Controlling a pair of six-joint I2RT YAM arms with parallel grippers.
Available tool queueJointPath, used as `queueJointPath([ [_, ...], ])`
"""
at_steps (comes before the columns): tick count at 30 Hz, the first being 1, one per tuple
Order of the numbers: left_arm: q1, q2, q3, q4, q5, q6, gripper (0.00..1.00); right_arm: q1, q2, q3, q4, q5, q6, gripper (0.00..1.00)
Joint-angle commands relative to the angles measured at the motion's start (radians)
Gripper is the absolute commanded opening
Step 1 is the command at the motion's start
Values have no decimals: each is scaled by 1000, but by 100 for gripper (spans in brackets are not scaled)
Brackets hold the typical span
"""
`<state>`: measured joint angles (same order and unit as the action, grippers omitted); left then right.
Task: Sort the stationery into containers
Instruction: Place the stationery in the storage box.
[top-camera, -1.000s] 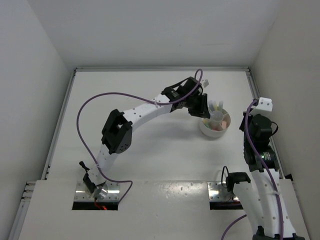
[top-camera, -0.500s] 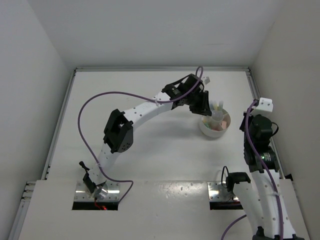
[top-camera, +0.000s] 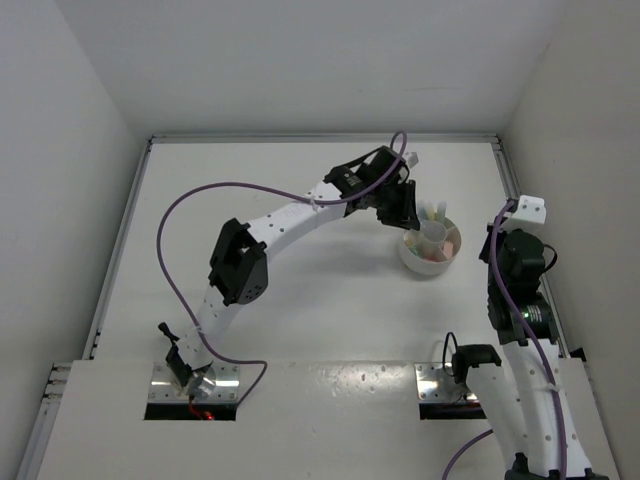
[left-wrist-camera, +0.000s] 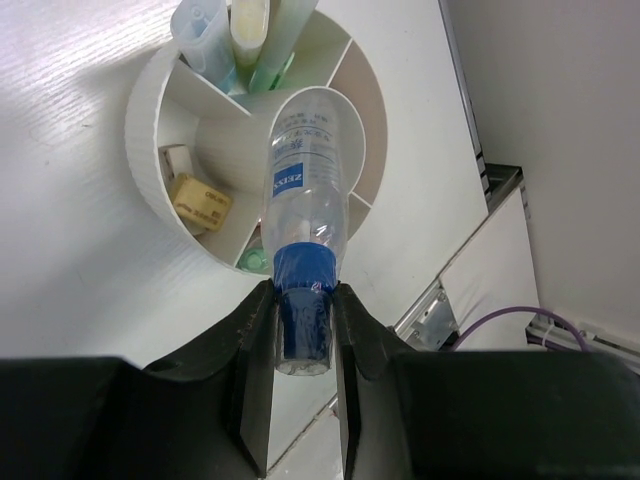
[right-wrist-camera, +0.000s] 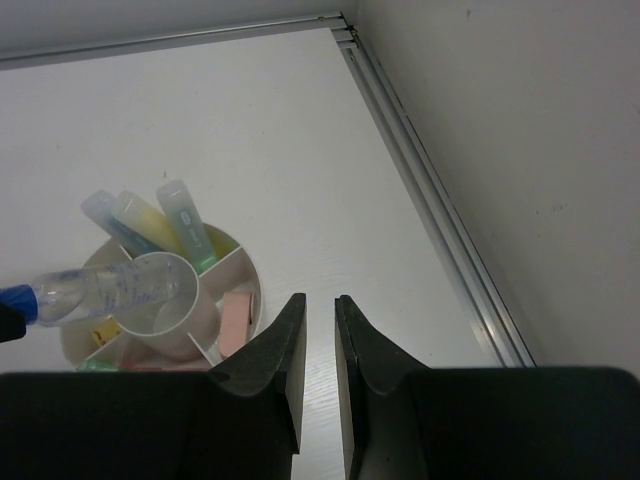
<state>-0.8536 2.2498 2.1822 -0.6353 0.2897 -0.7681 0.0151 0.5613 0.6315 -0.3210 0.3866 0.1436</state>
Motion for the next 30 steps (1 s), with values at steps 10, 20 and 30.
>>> queueJointPath([
  [10,14,25,67,8,-4,12,28,-4,-6,-4,45,15,16,18],
  [20,14,43,96,8,5,3,42,-4,-6,-4,45,15,16,18],
  [30,14,-19,116,8,-18,21,32,-4,-15,-4,45,15,16,18],
])
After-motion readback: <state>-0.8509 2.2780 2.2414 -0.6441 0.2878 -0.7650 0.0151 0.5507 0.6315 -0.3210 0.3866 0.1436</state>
